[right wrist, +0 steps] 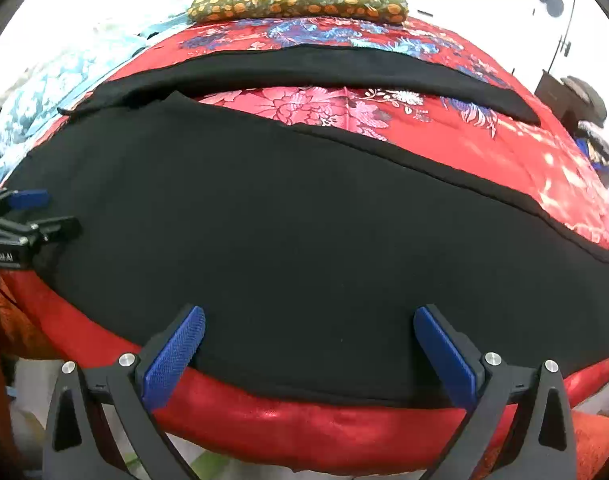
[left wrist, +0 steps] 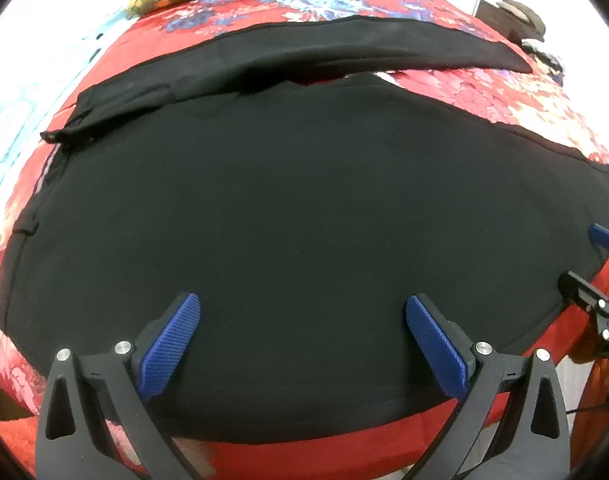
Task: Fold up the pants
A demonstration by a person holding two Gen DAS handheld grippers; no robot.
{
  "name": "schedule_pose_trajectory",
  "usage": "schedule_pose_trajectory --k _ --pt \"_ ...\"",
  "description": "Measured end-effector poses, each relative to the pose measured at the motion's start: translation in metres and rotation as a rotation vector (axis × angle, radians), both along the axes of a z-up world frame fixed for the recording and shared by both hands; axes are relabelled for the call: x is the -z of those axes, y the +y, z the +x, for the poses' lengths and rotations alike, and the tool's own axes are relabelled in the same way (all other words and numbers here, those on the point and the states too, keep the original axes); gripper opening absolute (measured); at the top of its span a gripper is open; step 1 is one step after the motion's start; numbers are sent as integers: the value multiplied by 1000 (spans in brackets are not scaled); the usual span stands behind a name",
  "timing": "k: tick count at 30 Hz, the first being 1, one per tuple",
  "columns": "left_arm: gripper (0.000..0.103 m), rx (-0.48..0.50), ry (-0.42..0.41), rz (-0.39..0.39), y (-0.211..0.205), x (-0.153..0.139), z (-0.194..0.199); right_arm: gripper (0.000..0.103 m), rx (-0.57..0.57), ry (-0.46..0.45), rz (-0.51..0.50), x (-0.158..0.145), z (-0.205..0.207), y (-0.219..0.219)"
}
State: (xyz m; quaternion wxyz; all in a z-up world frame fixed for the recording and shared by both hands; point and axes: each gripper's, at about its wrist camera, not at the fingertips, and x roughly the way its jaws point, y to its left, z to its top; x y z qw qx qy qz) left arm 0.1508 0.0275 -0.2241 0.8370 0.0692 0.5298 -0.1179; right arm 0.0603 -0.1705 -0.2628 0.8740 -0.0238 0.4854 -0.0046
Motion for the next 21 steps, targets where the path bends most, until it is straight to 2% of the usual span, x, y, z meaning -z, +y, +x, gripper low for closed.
schedule_pose_trajectory --k 7,15,18,21 --pt "103 -20 27 29 2 -1 -2 103 6 -8 -4 1 -3 1" --pt "102 -63 46 26 11 -10 -11 103 10 -21 -3 2 -7 1" --pt "102 -81 4 -65 16 -24 -14 103 22 -18 4 3 -7 0" --pt "102 -96 -63 -110 18 -37 -15 103 29 -19 2 3 -8 0"
